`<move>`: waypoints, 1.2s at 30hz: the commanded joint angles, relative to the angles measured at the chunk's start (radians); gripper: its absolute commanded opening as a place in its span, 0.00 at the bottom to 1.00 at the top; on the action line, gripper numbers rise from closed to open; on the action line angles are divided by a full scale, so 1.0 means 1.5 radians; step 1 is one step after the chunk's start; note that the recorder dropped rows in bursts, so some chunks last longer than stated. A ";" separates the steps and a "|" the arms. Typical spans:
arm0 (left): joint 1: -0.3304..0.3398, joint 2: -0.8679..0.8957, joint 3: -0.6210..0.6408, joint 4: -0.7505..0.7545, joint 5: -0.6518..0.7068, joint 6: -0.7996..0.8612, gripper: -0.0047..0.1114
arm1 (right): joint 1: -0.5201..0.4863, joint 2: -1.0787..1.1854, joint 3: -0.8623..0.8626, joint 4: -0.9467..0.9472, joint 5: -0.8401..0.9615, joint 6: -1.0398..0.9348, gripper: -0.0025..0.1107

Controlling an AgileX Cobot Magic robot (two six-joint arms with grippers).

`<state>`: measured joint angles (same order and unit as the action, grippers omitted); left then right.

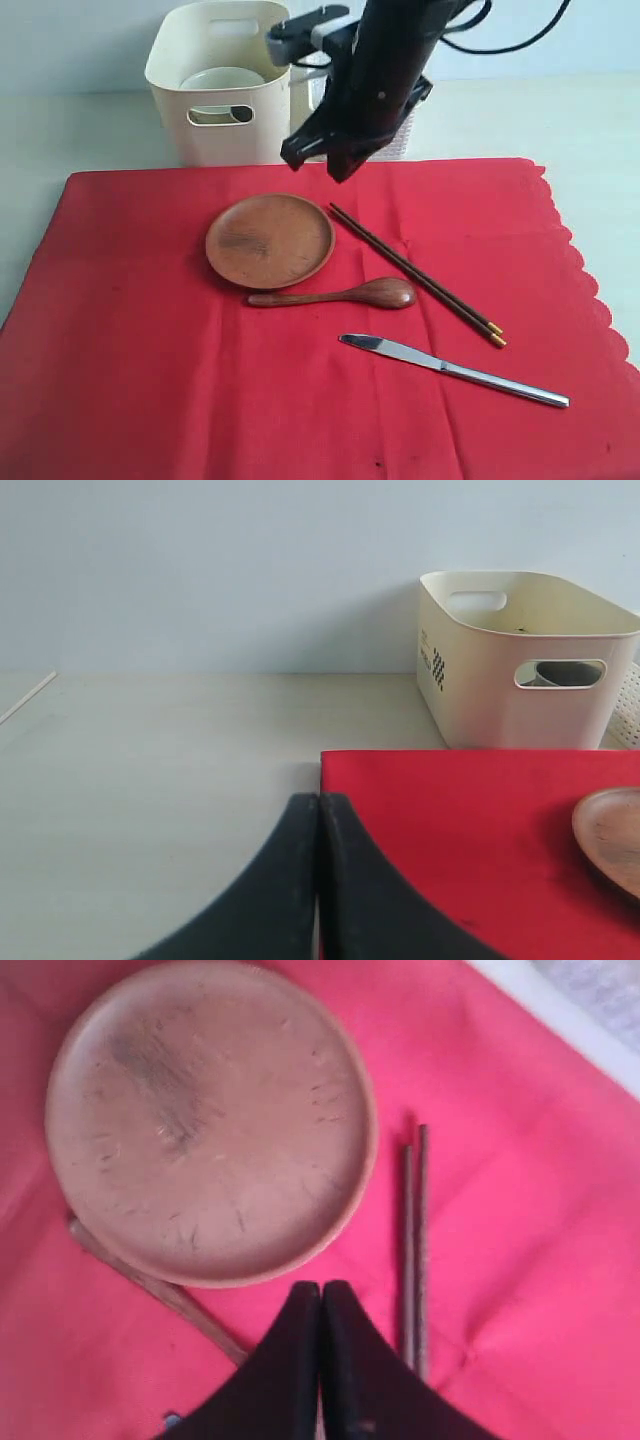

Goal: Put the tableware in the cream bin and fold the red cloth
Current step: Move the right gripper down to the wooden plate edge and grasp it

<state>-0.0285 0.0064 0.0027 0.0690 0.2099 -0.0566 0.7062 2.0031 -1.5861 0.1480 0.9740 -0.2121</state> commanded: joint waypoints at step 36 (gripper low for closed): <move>-0.002 -0.004 -0.002 -0.002 -0.002 0.000 0.05 | -0.067 0.152 0.009 0.254 -0.209 -0.160 0.46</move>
<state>-0.0285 0.0064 0.0027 0.0690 0.2099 -0.0566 0.6034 2.2214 -1.5748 0.5194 0.6559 -0.4213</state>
